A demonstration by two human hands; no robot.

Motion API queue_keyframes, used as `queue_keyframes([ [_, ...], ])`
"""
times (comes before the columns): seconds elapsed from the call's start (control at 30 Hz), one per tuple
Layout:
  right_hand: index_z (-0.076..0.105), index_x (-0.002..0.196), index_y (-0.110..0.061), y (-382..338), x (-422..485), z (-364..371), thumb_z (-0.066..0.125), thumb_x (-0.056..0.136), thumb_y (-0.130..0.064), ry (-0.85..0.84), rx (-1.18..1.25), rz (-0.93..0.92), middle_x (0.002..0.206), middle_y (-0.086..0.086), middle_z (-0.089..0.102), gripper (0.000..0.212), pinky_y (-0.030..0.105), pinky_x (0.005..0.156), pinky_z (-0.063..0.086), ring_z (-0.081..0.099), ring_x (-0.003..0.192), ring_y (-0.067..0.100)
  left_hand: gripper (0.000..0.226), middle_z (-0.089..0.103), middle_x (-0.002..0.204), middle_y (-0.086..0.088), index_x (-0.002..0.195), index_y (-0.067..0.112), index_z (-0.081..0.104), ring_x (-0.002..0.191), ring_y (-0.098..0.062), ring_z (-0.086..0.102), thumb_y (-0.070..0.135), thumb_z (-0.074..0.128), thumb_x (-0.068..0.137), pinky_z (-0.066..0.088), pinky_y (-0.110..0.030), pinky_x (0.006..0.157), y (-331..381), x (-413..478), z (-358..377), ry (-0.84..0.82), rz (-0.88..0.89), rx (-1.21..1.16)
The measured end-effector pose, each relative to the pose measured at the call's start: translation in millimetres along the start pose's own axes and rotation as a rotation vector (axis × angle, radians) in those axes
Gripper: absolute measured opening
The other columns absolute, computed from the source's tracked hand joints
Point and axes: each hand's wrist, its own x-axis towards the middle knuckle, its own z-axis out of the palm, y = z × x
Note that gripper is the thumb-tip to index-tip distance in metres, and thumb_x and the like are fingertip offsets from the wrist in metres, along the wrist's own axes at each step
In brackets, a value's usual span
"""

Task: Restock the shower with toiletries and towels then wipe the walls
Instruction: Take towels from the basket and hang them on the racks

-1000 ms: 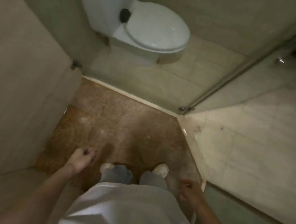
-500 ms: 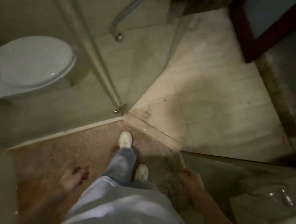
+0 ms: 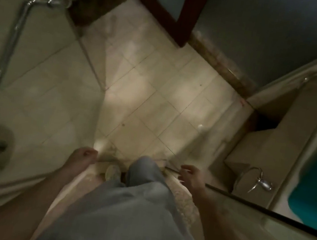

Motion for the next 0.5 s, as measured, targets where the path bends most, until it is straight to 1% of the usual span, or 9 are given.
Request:
queue_keyframes([
  [0.1, 0.064, 0.118, 0.002, -6.8, 16.1, -3.0, 0.065, 0.096, -0.014, 0.053, 0.047, 0.105, 0.092, 0.012, 0.069, 0.026, 0.033, 0.068, 0.053, 0.065, 0.077, 0.026, 0.014, 0.069, 0.1, -0.014, 0.109, 0.007, 0.066, 0.083, -0.021, 0.064, 0.011, 0.058, 0.099, 0.048, -0.025, 0.07, 95.4, 27.8, 10.4, -0.046, 0.088, 0.037],
  [0.17, 0.063, 0.116, 0.0, -15.3, 30.0, -7.7, 0.063, 0.097, -0.012, 0.088, 0.081, 0.143, 0.1, 0.017, 0.069, 0.022, 0.031, 0.067, 0.052, 0.065, 0.075, 0.025, 0.017, 0.071, 0.103, -0.013, 0.111, 0.006, 0.067, 0.086, -0.023, 0.066, 0.015, 0.058, 0.1, 0.05, -0.027, 0.074, 148.6, 49.1, 22.9, -0.085, 0.125, 0.092],
  [0.23, 0.062, 0.111, -0.006, -21.5, 50.1, -13.9, 0.064, 0.096, -0.012, 0.111, 0.12, 0.201, 0.093, 0.014, 0.068, 0.017, 0.028, 0.061, 0.049, 0.063, 0.07, 0.021, 0.02, 0.073, 0.104, -0.011, 0.112, 0.007, 0.068, 0.091, -0.023, 0.069, 0.019, 0.059, 0.099, 0.053, -0.032, 0.083, 196.7, 72.9, 37.2, -0.124, 0.173, 0.136],
  [0.27, 0.063, 0.11, -0.006, -25.2, 60.9, -15.2, 0.066, 0.094, -0.012, 0.128, 0.143, 0.23, 0.087, 0.011, 0.068, 0.017, 0.03, 0.061, 0.049, 0.063, 0.069, 0.022, 0.02, 0.074, 0.103, -0.009, 0.112, 0.009, 0.069, 0.093, -0.023, 0.07, 0.02, 0.059, 0.099, 0.053, -0.035, 0.088, 220.1, 84.4, 45.1, -0.144, 0.195, 0.162],
  [0.3, 0.065, 0.109, -0.003, -30.1, 72.8, -17.1, 0.066, 0.093, -0.011, 0.147, 0.162, 0.255, 0.084, 0.011, 0.068, 0.018, 0.036, 0.064, 0.053, 0.066, 0.072, 0.026, 0.019, 0.074, 0.103, -0.007, 0.112, 0.011, 0.069, 0.095, -0.023, 0.071, 0.021, 0.059, 0.099, 0.053, -0.038, 0.092, 242.3, 95.8, 53.0, -0.167, 0.208, 0.198],
  [0.37, 0.067, 0.11, -0.001, -45.7, 104.3, -26.6, 0.064, 0.091, -0.01, 0.142, 0.167, 0.297, 0.087, 0.01, 0.07, 0.021, 0.046, 0.081, 0.056, 0.069, 0.086, 0.032, 0.017, 0.074, 0.102, -0.005, 0.11, 0.015, 0.069, 0.097, -0.022, 0.071, 0.023, 0.059, 0.1, 0.053, -0.039, 0.095, 282.0, 124.8, 71.8, -0.195, 0.228, 0.256],
  [0.4, 0.067, 0.11, -0.002, -56.0, 118.3, -32.0, 0.062, 0.092, -0.009, 0.128, 0.178, 0.303, 0.086, 0.007, 0.069, 0.02, 0.047, 0.084, 0.056, 0.07, 0.089, 0.033, 0.015, 0.074, 0.102, -0.005, 0.108, 0.016, 0.069, 0.097, -0.022, 0.071, 0.023, 0.059, 0.1, 0.053, -0.039, 0.095, 294.7, 136.4, 77.2, -0.196, 0.222, 0.275],
  [0.43, 0.066, 0.109, -0.003, -67.4, 132.3, -38.8, 0.06, 0.093, -0.009, 0.123, 0.186, 0.294, 0.086, 0.006, 0.068, 0.019, 0.046, 0.085, 0.056, 0.069, 0.089, 0.033, 0.012, 0.074, 0.102, -0.006, 0.106, 0.017, 0.068, 0.096, -0.022, 0.071, 0.023, 0.06, 0.1, 0.053, -0.04, 0.094, 304.6, 146.3, 81.3, -0.19, 0.213, 0.298],
  [0.5, 0.065, 0.116, -0.002, -93.4, 165.2, -58.5, 0.058, 0.094, -0.01, 0.152, 0.201, 0.256, 0.098, 0.01, 0.07, 0.025, 0.046, 0.088, 0.056, 0.069, 0.096, 0.035, 0.011, 0.074, 0.103, -0.009, 0.105, 0.016, 0.068, 0.095, -0.024, 0.07, 0.022, 0.06, 0.1, 0.054, -0.038, 0.09, 326.5, 168.0, 94.1, -0.204, 0.19, 0.368],
])
